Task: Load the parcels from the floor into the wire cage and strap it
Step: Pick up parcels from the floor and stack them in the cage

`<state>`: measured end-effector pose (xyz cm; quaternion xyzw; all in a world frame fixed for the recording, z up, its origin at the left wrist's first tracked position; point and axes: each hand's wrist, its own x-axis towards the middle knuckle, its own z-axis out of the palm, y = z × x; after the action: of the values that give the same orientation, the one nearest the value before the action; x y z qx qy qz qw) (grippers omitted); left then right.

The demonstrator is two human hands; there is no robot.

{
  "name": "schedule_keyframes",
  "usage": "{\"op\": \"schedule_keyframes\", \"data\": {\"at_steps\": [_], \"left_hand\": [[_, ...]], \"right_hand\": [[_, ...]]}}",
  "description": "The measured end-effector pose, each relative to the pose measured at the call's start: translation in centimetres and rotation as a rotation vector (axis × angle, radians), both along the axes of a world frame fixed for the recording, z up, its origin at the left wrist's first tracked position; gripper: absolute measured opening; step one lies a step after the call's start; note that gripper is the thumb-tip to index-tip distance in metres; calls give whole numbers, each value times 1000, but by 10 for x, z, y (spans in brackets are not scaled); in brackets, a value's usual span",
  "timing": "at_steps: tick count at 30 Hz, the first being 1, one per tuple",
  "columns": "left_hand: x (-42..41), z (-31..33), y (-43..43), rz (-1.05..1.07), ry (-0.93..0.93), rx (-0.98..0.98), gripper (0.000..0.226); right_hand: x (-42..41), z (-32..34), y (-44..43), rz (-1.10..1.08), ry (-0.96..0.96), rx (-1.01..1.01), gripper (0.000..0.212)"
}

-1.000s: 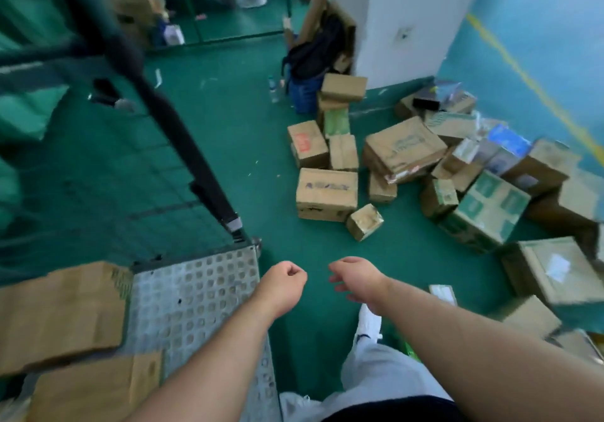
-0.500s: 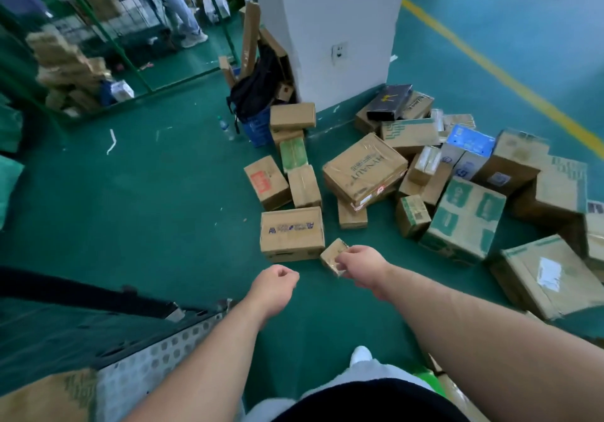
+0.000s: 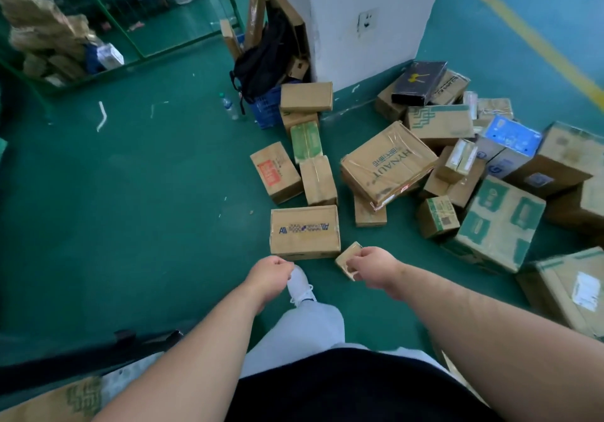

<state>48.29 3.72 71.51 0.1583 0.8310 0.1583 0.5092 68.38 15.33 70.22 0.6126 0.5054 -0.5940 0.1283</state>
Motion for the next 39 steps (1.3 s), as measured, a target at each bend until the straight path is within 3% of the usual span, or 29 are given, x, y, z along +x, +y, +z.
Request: {"op": "schedule_keyframes", "data": {"at_steps": [5,12,19,22,25,27,31,34,35,36,38,39], "left_hand": [[-75,-44,57,-11,-45,-35,18],[-137,-114,72,142,-53,-202,13],[-156,-285,78,215,-77,-426,15],[-153,-366,100,174,-75,-458,14],[-161,-456,130,210,29,-407,47],[-175,-503,153,277,103,-350,65],[-197,-557,185,264,63,-295,97],[-218,-575,188,299,-69,-252,115],[-225,-574,187,383,-114,-238,112],[-228,-566,187,483,-166,-198,90],[-228,-536,185,587,-211,-143,23],[-226,-518,184,635,-223,-124,24]], "right_hand": [[-47,-28,53,-36,-97,30,14],[-88,-103,95,26,-157,-159,18],[-106,-272,140,211,-284,-281,18],[-125,-361,163,399,-304,-258,17],[-151,-443,187,578,-346,-174,30],[-160,-483,199,536,-330,-124,31],[-170,-538,214,206,-331,-157,53],[-178,-553,219,-79,-256,-252,48],[-177,-553,218,-142,-225,-287,46],[-175,-548,218,-208,-196,-324,45],[-170,-532,216,-314,-138,-366,43],[-167,-520,214,-364,-106,-382,41]]}}
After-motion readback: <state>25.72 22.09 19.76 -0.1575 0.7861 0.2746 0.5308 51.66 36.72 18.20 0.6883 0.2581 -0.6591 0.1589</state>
